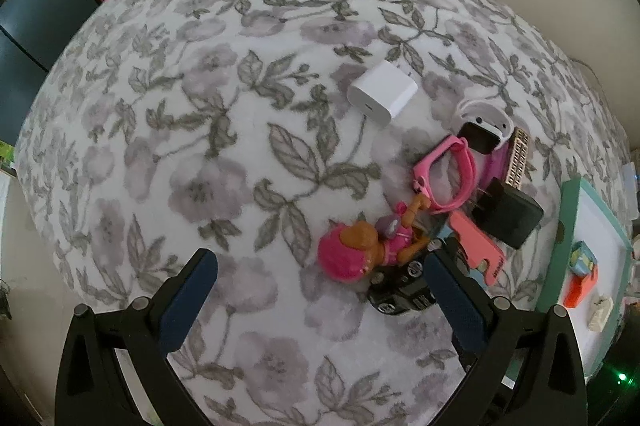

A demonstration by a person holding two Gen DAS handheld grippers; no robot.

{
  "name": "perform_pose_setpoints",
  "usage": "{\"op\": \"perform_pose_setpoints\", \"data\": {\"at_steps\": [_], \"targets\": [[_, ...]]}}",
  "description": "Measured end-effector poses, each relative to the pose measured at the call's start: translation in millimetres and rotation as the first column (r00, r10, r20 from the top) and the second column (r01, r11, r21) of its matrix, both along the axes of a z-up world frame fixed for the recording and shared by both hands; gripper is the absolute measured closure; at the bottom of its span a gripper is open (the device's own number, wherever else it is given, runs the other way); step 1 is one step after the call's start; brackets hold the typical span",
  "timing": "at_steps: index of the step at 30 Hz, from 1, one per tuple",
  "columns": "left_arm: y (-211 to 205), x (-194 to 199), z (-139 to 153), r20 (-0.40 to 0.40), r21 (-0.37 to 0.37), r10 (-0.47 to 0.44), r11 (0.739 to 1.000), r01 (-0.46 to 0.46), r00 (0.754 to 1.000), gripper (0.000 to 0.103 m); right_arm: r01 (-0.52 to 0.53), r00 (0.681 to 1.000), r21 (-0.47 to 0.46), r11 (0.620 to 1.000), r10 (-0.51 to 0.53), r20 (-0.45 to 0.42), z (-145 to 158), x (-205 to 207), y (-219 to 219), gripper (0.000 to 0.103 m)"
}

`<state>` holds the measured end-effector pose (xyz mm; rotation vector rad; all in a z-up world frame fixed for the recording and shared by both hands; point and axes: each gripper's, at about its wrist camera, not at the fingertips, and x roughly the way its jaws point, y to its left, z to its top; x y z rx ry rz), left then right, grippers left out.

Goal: Organize rigid objects
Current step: 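Lower the right tool onto the red glue bottle, then grasp the red glue bottle with the right tool while the left tool grasps the black toy car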

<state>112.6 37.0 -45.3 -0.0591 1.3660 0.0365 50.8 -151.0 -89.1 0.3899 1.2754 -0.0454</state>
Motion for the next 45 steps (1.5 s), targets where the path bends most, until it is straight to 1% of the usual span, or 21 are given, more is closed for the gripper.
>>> {"op": "perform_pose_setpoints", "data": {"at_steps": [5,8,10,12,15,19,23,26,33,38,43,45], "targets": [[-0.7,-3.3,-3.7,-0.03,-0.054,0.026,0.998,-0.027,0.999,0.0,0.06,0.998,0.011,0.998,-0.059,-0.031,-0.7,-2.2,-0.5,0.02],[0.5,-3.6,-3.6,-0.035,-0.075,0.035,0.996,-0.038,0.999,0.0,0.101,0.993,0.0,0.995,-0.1,-0.062,1.4,-7.1,2.0,0.02],[1.8,-3.4,-3.4,-0.038,-0.083,0.042,0.996,-0.045,0.998,0.0,0.113,0.992,0.03,0.993,-0.111,-0.065,2.7,-11.0,-0.4,0.02],[2.6,-3.4,-2.7,-0.04,-0.089,0.046,0.995,-0.049,0.998,0.0,0.137,0.989,0.026,0.99,-0.135,-0.066,3.2,-14.7,-4.9,0.02],[3.3,-3.9,-1.5,-0.041,-0.104,0.044,0.993,-0.048,0.998,0.0,0.157,0.985,0.072,0.985,-0.151,-0.08,-0.8,-15.9,-7.8,0.019],[4.6,-3.6,-2.1,-0.047,-0.119,0.049,0.991,-0.055,0.998,0.0,0.153,0.987,0.091,0.984,-0.147,-0.068,-1.0,-11.3,-3.4,0.019],[5.1,-3.2,-3.3,-0.051,-0.13,0.062,0.989,-0.068,0.997,0.0,0.144,0.989,0.083,0.986,-0.142,-0.028,1.8,-7.7,0.0,0.019],[4.6,-3.3,-3.8,-0.054,-0.133,0.063,0.989,-0.069,0.997,0.0,0.111,0.994,0.057,0.992,-0.11,-0.009,1.8,-3.2,4.5,0.019],[3.1,-3.6,-5.4,-0.063,-0.139,0.062,0.988,-0.07,0.996,0.0,0.046,0.999,-0.05,0.998,-0.046,0.005,0.1,3.5,21.2,0.019],[1.8,-3.2,-6.9,-0.068,-0.129,0.061,0.989,-0.069,0.996,0.0,0.043,0.999,-0.086,0.995,-0.043,0.012,-1.8,8.2,25.7,0.019],[0.6,-2.2,-7.9,-0.069,-0.124,0.056,0.99,-0.064,0.996,0.0,0.028,0.999,-0.142,0.99,-0.025,0.023,-5.6,19.2,35.3,0.019],[0.5,-2.4,-8.8,-0.072,-0.129,0.055,0.99,-0.064,0.996,0.0,0.025,0.999,-0.153,0.988,-0.021,0.027,-5.4,19.4,35.7,0.023]]}}
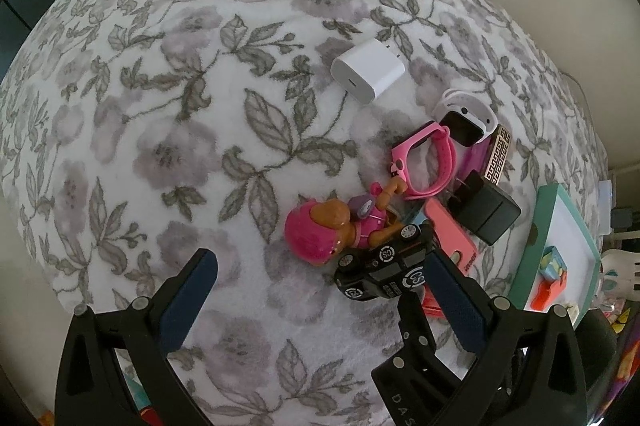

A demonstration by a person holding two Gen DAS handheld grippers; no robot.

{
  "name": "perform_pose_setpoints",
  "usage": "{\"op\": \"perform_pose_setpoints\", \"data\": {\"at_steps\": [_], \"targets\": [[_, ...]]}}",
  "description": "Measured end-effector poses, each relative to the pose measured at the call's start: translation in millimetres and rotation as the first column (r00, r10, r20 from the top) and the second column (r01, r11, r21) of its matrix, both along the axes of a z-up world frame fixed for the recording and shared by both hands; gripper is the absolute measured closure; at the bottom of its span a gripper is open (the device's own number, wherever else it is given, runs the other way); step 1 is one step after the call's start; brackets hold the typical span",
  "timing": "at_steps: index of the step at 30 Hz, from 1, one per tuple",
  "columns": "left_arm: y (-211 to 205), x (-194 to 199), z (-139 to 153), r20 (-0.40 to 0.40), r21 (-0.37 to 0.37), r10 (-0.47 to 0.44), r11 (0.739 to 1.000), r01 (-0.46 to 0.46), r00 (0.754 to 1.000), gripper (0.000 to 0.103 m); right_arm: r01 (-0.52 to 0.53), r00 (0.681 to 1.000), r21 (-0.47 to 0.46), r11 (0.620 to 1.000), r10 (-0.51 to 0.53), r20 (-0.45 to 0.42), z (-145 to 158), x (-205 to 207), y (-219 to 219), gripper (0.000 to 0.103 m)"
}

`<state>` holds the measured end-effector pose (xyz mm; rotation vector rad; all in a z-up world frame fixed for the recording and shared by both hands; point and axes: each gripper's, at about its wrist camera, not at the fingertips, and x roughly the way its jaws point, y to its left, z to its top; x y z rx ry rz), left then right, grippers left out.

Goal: Organize rigid objects
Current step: 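Grasp the red glue bottle with the right tool while the left tool grasps the black toy car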

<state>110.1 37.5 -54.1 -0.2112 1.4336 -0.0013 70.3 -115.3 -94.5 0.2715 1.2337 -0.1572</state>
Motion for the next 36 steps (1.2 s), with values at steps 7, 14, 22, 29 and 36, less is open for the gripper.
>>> {"op": "perform_pose_setpoints", "data": {"at_steps": [7,14,22,29,36], "targets": [[-0.9,-2.5,-8.1,-0.028,-0.087,0.033,0.996,-0.035,0.999,0.0,-0.019,1.0,0.016,1.0,0.019,-0.001,0.4,-3.4,-3.3,0.023],[-8.0,-5.0,-22.7,-0.087,-0.169,0.059,0.983,-0.074,0.994,0.0,-0.008,1.0,0.053,0.999,0.009,-0.017,5.5,-15.3,-18.7,0.023],[-16.3,-3.4,-31.6,-0.108,-0.14,0.075,0.986,-0.09,0.991,0.0,0.011,1.0,0.062,0.998,-0.011,-0.001,28.6,-32.1,-40.0,0.023],[-11.1,-2.2,-33.0,-0.092,-0.162,0.12,0.978,-0.134,0.988,0.001,0.048,0.995,0.053,0.997,-0.053,0.088,66.5,-48.4,-66.7,0.023],[-16.2,-3.0,-41.1,-0.099,-0.209,0.157,0.962,-0.174,0.983,0.026,0.088,0.99,0.056,0.995,-0.093,0.103,74.1,-49.6,-83.9,0.023]]}}
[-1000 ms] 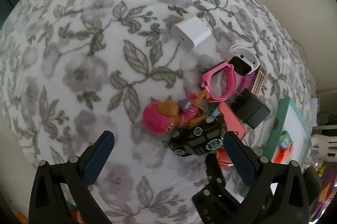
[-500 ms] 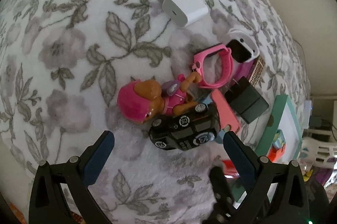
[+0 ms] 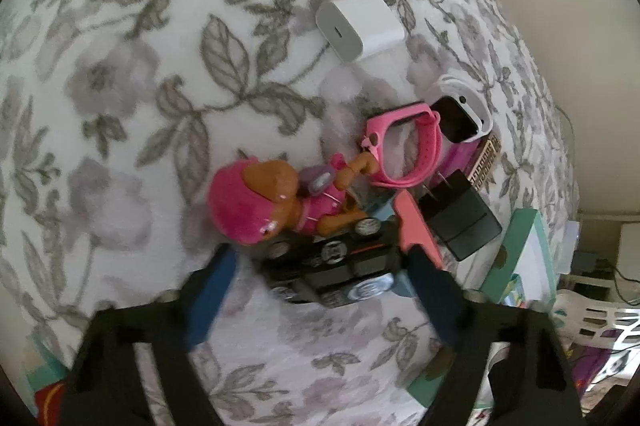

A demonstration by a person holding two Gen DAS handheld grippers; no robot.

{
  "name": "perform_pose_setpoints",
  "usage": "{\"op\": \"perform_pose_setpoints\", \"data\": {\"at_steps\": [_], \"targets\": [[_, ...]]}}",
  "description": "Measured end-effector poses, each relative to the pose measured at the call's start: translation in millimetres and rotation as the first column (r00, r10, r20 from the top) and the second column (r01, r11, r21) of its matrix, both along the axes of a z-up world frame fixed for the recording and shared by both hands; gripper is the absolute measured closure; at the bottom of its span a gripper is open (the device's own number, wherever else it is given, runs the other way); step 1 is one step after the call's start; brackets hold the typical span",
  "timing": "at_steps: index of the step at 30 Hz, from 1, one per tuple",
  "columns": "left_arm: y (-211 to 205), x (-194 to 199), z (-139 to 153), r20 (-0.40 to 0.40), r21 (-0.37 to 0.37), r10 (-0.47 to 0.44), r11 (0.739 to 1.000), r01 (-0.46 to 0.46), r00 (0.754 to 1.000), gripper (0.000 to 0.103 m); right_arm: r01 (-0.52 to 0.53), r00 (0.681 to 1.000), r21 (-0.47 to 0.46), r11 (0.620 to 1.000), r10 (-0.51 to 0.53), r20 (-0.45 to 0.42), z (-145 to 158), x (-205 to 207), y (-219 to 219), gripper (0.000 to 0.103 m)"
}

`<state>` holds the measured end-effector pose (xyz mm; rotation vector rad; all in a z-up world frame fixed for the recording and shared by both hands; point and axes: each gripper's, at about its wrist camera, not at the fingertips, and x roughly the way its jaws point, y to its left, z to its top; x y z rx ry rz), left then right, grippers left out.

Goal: Organize rigid objects
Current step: 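Grasp the red glue bottle with the right tool while the left tool grasps the black toy car, then carry the glue bottle and toy car over the tray and open both tools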

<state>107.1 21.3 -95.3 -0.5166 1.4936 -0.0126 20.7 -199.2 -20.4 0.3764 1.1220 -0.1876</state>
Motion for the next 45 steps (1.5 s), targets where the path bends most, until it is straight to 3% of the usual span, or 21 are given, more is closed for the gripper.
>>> {"op": "perform_pose_setpoints", "data": {"at_steps": [16,22,28,35,40,45], "targets": [[-8.1,-8.0,9.8,-0.022,0.03,-0.012,0.999,0.013,1.0,0.028,0.059,0.998,0.047,0.997,-0.058,-0.006,-1.7,-3.9,-22.3,0.023],[-22.8,-11.9,39.5,0.056,0.034,-0.04,0.999,0.038,0.998,0.028,0.113,0.993,0.04,0.993,-0.114,0.03,11.2,-13.0,-43.5,0.023],[-47.0,-14.9,73.7,0.153,0.042,-0.107,0.994,0.102,0.982,0.028,0.181,0.983,0.014,0.983,-0.181,-0.001,7.6,-23.8,-74.2,0.023],[-105.3,-30.2,97.6,0.227,0.073,-0.282,0.959,0.273,0.932,0.028,0.268,0.962,-0.001,0.963,-0.268,-0.05,-1.3,-42.7,-115.0,0.023],[-153.8,-49.3,95.7,0.227,0.102,-0.414,0.91,0.401,0.882,0.028,0.36,0.931,-0.004,0.933,-0.359,-0.062,-3.5,-61.0,-146.9,0.023],[-193.1,-73.4,92.9,0.238,0.156,-0.533,0.846,0.51,0.812,0.028,0.416,0.905,-0.092,0.905,-0.422,-0.059,5.0,-76.9,-168.5,0.023]]}}
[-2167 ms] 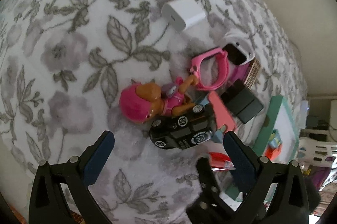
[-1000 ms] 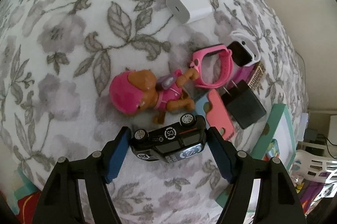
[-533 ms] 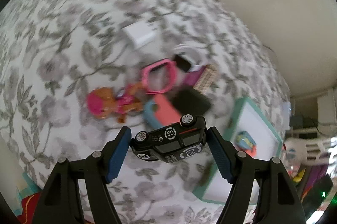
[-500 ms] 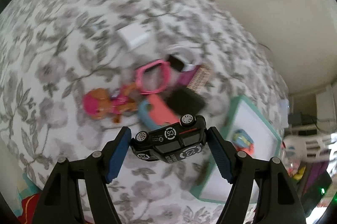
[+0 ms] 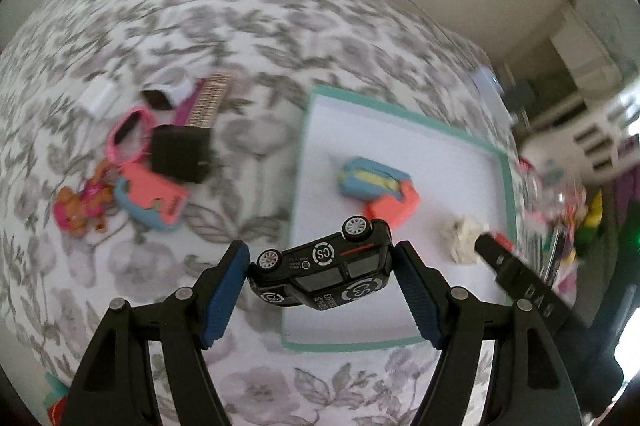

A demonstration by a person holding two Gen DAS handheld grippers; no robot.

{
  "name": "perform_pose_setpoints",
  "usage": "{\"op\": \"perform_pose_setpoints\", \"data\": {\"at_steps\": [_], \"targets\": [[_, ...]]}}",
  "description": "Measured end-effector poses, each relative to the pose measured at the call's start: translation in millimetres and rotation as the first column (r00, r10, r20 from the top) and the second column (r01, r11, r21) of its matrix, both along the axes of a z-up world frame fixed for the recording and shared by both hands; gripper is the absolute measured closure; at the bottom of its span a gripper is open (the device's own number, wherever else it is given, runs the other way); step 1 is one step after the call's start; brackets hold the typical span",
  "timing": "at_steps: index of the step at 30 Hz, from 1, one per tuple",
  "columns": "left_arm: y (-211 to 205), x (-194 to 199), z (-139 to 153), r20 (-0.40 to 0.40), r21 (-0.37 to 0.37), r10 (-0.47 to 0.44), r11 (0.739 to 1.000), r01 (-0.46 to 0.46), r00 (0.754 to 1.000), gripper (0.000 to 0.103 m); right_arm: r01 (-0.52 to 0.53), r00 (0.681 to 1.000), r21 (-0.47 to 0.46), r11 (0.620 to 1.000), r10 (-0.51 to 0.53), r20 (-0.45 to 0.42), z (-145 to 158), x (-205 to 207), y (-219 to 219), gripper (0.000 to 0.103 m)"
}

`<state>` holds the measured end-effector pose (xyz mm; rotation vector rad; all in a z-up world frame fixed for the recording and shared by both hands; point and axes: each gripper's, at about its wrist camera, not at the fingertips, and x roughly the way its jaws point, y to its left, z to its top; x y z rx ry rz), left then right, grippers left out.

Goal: Organize rigid objects
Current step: 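Carry the glue bottle and toy car over the tray and open both tools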

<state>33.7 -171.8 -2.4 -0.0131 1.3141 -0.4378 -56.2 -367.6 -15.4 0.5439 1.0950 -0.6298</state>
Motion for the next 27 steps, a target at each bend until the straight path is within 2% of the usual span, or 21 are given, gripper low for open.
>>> {"op": "perform_pose_setpoints", "data": {"at_steps": [2,7,16,27], "targets": [[-14.2,-2.8,-4.9,0.007,0.017,-0.034,0.999,0.034,0.999,0.028,0.006,1.0,-0.01,1.0,-0.006,-0.012,0.1,-4.2,-5.6,0.023],[-30.9,-10.9,-17.8,-0.009,0.06,-0.075,0.995,0.075,0.997,0.028,0.021,0.998,0.035,0.999,-0.019,-0.055,-15.8,-9.5,-17.1,0.023],[-43.0,-15.8,-36.9,-0.023,0.124,-0.103,0.987,0.105,0.994,0.028,-0.025,0.993,0.074,0.997,0.034,-0.115,-38.1,-5.4,-9.6,0.023],[-49.6,-15.4,-53.4,-0.037,0.177,-0.121,0.976,0.125,0.992,0.027,-0.022,0.983,0.097,0.995,0.039,-0.18,-60.2,-4.4,-7.1,0.023]]}}
